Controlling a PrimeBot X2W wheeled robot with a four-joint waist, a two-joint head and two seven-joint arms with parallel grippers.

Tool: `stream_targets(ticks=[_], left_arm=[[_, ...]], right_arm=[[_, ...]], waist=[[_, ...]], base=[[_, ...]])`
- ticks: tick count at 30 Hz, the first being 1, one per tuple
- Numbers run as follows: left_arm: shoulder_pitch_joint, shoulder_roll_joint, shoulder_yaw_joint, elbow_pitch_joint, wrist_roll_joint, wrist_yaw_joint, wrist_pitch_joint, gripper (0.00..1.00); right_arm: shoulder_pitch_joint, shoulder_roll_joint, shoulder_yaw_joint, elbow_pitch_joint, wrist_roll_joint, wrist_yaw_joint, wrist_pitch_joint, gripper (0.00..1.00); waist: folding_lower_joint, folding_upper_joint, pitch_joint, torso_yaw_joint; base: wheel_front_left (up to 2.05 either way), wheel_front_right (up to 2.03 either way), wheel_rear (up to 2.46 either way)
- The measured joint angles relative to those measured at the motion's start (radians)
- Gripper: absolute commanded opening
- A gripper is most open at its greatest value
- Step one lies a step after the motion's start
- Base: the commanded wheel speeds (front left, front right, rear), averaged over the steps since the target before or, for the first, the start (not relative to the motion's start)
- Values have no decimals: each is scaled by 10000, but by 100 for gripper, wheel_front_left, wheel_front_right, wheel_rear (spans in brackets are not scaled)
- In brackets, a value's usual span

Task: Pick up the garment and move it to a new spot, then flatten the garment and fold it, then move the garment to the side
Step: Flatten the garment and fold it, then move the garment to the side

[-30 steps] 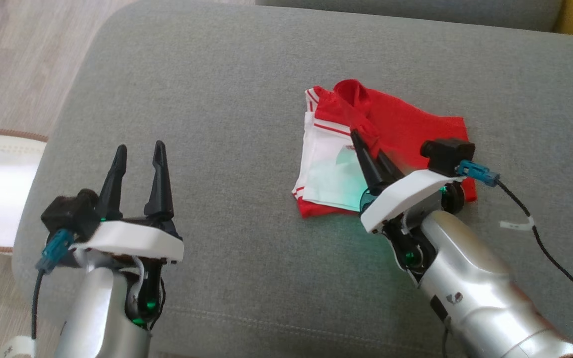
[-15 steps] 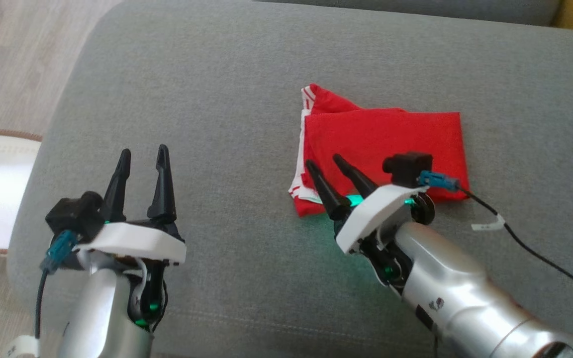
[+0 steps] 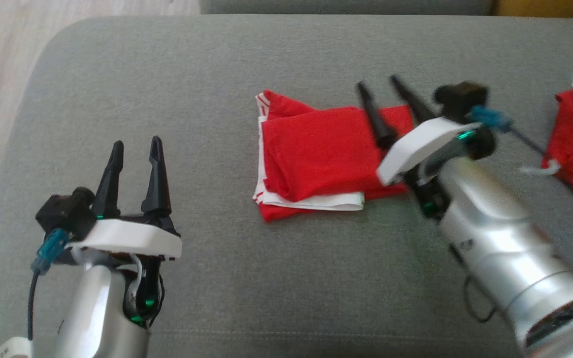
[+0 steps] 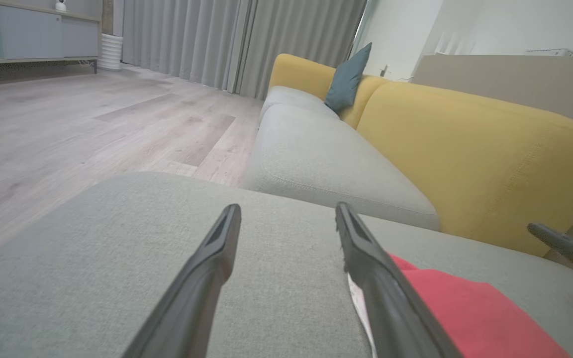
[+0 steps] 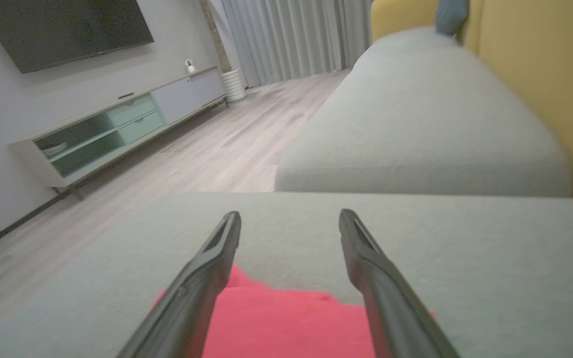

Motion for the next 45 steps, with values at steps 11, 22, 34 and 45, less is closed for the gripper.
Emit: stream_targets(ticks=[11,22,34,45], left_arm=[[13,0,-10,-982,-88,-2,0,100],[686,4,-75,-1327,186,-12,0,100],[769,8,-311,-1294,324,-12,0,100],[200,8,-709,-1104,320,-105,0,100]], right_arm=[[3157,-351,-5087,-4029,-5990,0,-31,100],[5564,286,-6765,-6063,-7248,0,-31,100],[5746,345,-6824,-6351,-7016,0,-19,100],[4387,345,-6117,-4765,-5239,0,1216,100]], waist=[[0,0,4,-794],[0,0,-22,-1139],[0,0,285,-1058],[1,0,1118,-313]], base=[[0,0,0],[0,0,0],[0,0,0],[0,0,0]])
